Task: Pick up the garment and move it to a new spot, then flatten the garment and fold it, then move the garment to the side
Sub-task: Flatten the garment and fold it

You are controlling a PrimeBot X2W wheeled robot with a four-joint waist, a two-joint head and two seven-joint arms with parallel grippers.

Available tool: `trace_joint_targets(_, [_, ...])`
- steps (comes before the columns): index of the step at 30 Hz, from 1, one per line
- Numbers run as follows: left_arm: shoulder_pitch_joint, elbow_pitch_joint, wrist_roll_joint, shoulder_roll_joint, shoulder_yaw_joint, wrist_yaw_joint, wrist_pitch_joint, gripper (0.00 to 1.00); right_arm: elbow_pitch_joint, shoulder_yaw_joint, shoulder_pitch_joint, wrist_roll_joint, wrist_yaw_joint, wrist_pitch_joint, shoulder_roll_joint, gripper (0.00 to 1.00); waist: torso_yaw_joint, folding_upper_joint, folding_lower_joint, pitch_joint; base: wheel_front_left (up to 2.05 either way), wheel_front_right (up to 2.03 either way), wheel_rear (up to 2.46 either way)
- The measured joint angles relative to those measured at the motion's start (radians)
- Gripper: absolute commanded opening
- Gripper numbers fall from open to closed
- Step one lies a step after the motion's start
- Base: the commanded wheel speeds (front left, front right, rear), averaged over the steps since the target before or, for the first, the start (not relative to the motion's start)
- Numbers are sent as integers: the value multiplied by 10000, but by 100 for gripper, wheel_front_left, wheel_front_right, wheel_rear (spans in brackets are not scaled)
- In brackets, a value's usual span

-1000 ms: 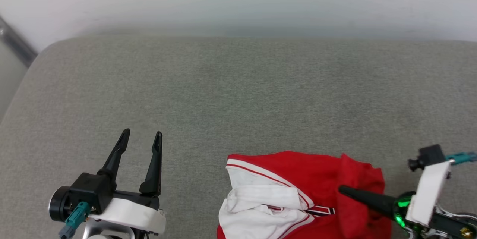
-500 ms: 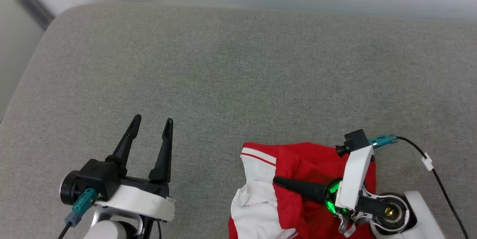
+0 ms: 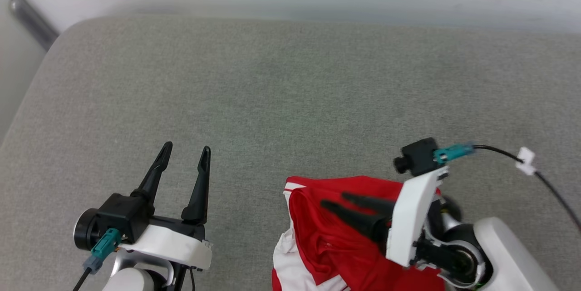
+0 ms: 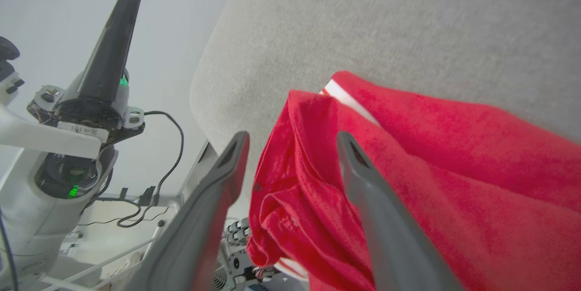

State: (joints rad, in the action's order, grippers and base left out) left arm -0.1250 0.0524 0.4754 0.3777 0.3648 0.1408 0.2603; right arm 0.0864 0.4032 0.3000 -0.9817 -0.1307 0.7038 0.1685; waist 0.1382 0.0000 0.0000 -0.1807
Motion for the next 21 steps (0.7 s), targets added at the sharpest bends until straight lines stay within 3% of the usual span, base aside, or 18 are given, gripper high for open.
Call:
trace_joint_targets(4, [156, -23, -59, -6, -90, 84, 0, 100, -370, 105, 6, 2282, 0, -1486, 800, 100, -191, 0, 0, 237, 0, 0, 0])
trace_joint_targets(7, [291, -27, -107, -4, -142, 178, 0, 100, -293, -391, -83, 3839, 0, -2190, 1083, 100, -376, 0, 0, 427, 0, 0, 0])
trace_joint_targets(14, [578, -13, -115, 35, -215, 311, 0, 100, -456, -2675, -1083, 6013, -2, -3390, 959, 100, -843, 0, 0, 868, 0, 0, 0])
trace_joint_targets(21, [990, 2, -48, 33, -451, 673, -2, 100, -1588, -4564, -2070, 7448, -2, -5521, 274, 100, -1179, 0, 0, 1310, 0, 0, 0])
